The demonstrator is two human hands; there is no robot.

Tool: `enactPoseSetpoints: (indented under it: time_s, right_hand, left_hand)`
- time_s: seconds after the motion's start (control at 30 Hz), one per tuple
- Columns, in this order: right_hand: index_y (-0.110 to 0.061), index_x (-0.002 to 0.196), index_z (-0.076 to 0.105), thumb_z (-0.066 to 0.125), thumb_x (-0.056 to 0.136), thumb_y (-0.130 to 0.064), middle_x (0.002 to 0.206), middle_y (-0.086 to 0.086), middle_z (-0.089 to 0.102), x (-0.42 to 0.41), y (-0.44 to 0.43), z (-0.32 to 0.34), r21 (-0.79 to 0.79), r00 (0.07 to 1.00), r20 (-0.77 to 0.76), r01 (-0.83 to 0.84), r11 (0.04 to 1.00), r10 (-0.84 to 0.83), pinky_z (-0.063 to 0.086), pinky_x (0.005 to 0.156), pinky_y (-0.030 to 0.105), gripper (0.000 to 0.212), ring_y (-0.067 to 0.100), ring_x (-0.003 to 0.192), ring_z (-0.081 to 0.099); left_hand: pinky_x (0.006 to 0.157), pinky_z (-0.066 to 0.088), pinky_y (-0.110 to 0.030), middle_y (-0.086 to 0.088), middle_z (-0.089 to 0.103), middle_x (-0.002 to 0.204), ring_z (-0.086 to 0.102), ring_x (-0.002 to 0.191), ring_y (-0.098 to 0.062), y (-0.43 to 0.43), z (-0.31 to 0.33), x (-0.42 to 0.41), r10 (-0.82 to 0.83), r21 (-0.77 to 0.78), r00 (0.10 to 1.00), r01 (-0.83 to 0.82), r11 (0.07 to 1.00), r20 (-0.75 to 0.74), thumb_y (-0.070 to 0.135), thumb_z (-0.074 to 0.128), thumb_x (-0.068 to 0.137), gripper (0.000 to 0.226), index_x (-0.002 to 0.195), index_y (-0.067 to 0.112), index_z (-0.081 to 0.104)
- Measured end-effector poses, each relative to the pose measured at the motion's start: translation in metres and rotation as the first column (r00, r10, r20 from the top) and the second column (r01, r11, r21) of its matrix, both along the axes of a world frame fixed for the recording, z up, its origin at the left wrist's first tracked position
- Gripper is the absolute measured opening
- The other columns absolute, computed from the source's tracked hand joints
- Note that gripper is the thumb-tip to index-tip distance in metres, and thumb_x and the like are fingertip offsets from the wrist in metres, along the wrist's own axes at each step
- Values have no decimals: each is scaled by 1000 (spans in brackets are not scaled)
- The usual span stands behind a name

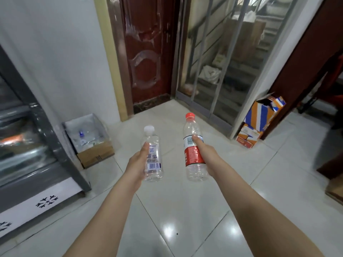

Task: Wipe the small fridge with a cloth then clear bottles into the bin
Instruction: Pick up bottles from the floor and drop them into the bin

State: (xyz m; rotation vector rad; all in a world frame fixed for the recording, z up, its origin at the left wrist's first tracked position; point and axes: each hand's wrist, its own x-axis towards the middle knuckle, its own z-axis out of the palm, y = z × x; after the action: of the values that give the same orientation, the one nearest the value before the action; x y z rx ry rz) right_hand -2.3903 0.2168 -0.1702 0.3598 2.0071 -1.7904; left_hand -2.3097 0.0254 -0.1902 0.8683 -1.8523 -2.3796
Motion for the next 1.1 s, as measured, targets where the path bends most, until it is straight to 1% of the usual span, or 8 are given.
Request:
enactPoseSetpoints:
  time_s: [0.17, 0.33, 0.47, 0.6, 0.67, 0.83, 1.0, 1.1]
  right_hand:
    - [-8, 103, 62, 62, 82, -52, 90, 15, 70, -85, -62, -4, -25, 997, -14, -77, 997, 77, 55, 64, 33, 49, 27, 72, 68]
    - [-5, 98, 62, 64, 81, -49, 83, 15, 69, -176, -123, -28, -63, 985, 37, -164, 984, 167, 57, 67, 36, 47, 28, 67, 67]
    - [-4, 97, 63, 64, 82, -47, 81, 14, 68, -262, -173, -49, -83, 959, 78, -265, 961, 271, 56, 64, 33, 46, 27, 65, 67]
    - [-4, 102, 63, 65, 80, -51, 89, 16, 70, -341, -224, -56, -85, 917, 105, -377, 922, 385, 57, 73, 42, 52, 31, 76, 69]
    - [-6, 104, 62, 64, 80, -53, 93, 17, 69, -372, -252, -56, -80, 896, 108, -425, 902, 431, 57, 75, 43, 53, 31, 80, 69]
    - [-7, 102, 63, 64, 81, -51, 89, 15, 70, -425, -322, -66, -80, 823, 126, -549, 832, 555, 54, 61, 31, 48, 27, 71, 68]
    - [-7, 103, 63, 66, 76, -55, 91, 15, 70, -468, -389, -80, -27, 792, 130, -599, 800, 597, 57, 75, 42, 55, 30, 79, 69]
    - [-6, 104, 62, 66, 79, -52, 92, 16, 69, -503, -436, -87, 13, 765, 141, -636, 772, 628, 57, 70, 37, 53, 30, 78, 69]
  left_hand:
    - [79, 54, -40, -7, 70, 92, 68, 83, -27, -48, -7, -64, 132, 15, 991, -132, 991, 22, 59, 44, 88, 41, 92, 21, 60]
    - [57, 49, -26, 2, 68, 84, 66, 74, -16, -84, -20, -133, 227, -19, 974, -226, 974, 27, 54, 43, 91, 35, 90, 24, 60]
    - [86, 52, -43, -2, 71, 101, 68, 91, -24, -121, -34, -198, 339, -32, 937, -337, 941, 89, 70, 53, 75, 55, 107, 26, 63]
    - [60, 51, -27, -2, 71, 87, 68, 73, -18, -153, -32, -261, 433, -68, 894, -428, 901, 114, 56, 47, 89, 39, 97, 21, 62]
    - [64, 53, -28, 0, 70, 88, 68, 75, -17, -168, -28, -285, 471, -71, 872, -465, 882, 133, 55, 46, 89, 33, 91, 25, 61]
    - [50, 50, -22, -2, 70, 84, 68, 69, -16, -220, -33, -327, 576, -66, 804, -574, 817, 146, 51, 44, 92, 34, 90, 23, 63]
    - [55, 53, -28, -11, 71, 88, 70, 72, -23, -278, -53, -363, 641, 2, 747, -651, 759, 180, 51, 48, 90, 42, 100, 13, 63]
    - [62, 56, -33, -15, 72, 94, 71, 76, -25, -332, -62, -387, 659, 63, 734, -674, 736, 163, 50, 46, 91, 45, 103, 11, 63]
